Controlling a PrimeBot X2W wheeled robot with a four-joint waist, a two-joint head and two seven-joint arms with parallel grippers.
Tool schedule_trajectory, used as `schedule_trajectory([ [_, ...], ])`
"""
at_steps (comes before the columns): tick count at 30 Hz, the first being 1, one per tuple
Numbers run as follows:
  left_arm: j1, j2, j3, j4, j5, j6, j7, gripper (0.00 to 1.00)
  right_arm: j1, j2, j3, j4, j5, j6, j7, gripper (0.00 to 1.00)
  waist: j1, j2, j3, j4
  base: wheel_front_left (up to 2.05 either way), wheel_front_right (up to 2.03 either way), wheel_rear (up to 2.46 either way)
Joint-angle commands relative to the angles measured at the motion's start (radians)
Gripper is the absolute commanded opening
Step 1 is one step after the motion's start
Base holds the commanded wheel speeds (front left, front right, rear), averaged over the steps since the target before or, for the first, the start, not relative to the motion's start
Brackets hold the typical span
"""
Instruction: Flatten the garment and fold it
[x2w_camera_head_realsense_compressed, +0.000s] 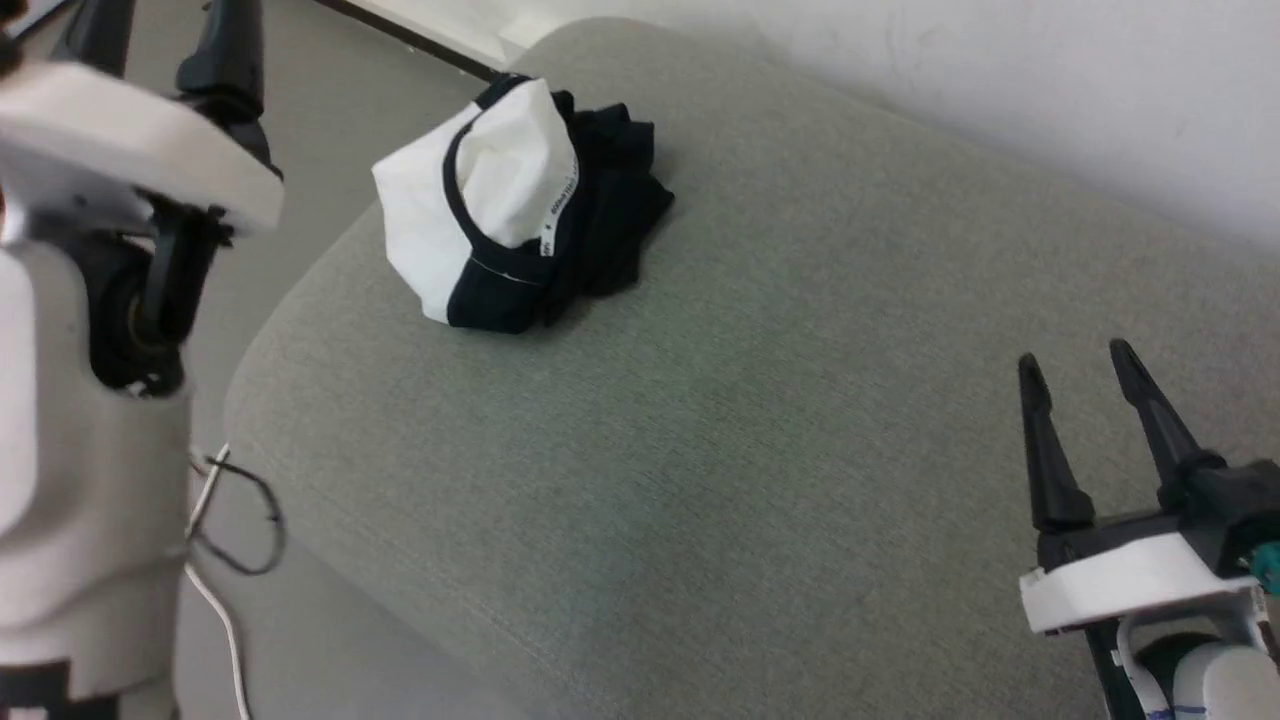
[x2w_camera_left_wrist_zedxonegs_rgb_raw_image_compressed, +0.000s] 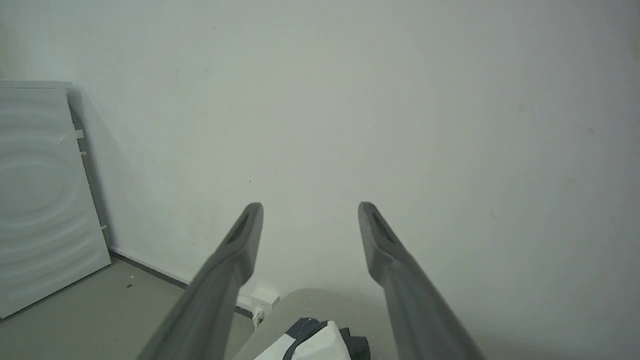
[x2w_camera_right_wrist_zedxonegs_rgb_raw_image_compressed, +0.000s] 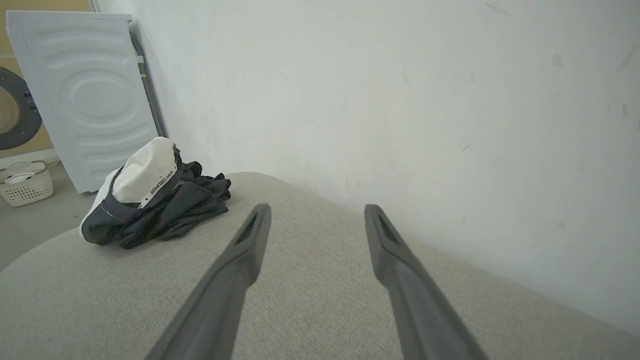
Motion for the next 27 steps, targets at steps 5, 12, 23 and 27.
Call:
schedule_trajectory([
  [5, -0.116, 0.102, -0.071, 0.201, 0.029, -0.077, 0.147, 1.00, -0.026, -0.007, 0.062, -0.108, -0.041, -0.001, 0.067, 1.00, -0.0002, 0.0000, 0.140, -0.110, 0.00, 0.00, 0.00],
  [12, -0.184, 0.139, -0.129, 0.353, -0.026, -0.124, 0.241, 1.00, -0.043, -0.068, 0.101, -0.231, -0.059, -0.001, 0.152, 1.00, -0.0002, 0.0000, 0.253, -0.177, 0.00, 0.00, 0.00],
  [23, -0.166, 0.127, -0.154, 0.598, -0.134, -0.106, 0.417, 1.00, -0.076, -0.152, 0.123, -0.414, -0.058, -0.001, 0.267, 1.00, -0.0002, 0.0000, 0.340, -0.258, 0.00, 0.00, 0.00],
  [27, -0.146, 0.123, -0.161, 0.658, -0.110, -0.075, 0.380, 1.00, -0.076, -0.159, 0.121, -0.442, -0.059, -0.001, 0.287, 1.00, -0.0002, 0.0000, 0.354, -0.281, 0.00, 0.00, 0.00],
])
